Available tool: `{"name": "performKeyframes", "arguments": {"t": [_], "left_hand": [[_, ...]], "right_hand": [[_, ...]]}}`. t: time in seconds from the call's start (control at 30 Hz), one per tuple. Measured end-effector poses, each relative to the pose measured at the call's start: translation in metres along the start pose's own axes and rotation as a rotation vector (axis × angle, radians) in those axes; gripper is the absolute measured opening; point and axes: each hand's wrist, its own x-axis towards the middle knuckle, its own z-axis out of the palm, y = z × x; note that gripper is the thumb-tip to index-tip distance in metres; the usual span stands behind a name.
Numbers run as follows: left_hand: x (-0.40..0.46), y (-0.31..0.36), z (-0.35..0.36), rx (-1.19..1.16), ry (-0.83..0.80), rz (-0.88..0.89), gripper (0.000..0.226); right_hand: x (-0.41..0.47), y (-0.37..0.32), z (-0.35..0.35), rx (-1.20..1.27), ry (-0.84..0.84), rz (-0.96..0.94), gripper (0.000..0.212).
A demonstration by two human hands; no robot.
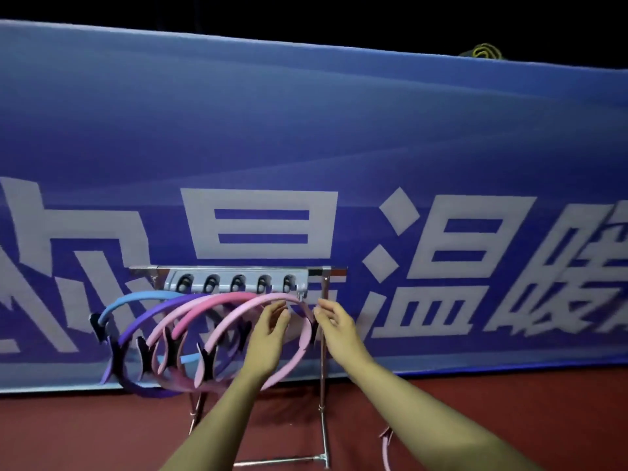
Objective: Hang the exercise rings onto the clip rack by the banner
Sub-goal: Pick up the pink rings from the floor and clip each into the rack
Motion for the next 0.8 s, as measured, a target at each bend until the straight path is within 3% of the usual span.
{"name": "performKeyframes", "arguments": {"t": [0.2,0.47,0.8], "left_hand": [[-0.047,0.005,0.049,-0.080,-0.100,0.004,0.022],[-0.069,0.021,0.114,-0.086,-0.250,0.021,0.032],[-0.070,0.034,0.251,-0.033,-0.399,-0.010,0.034]], "right_hand": [[-0.059,0.023,-0.038,-0.041,0.120,0.043,0.033],[-0.104,0.042,-0.109,-0.059,0.259,0.053,0.036],[-0.137,0.098,-0.257,-0.047,0.413,0.124,0.034]]}}
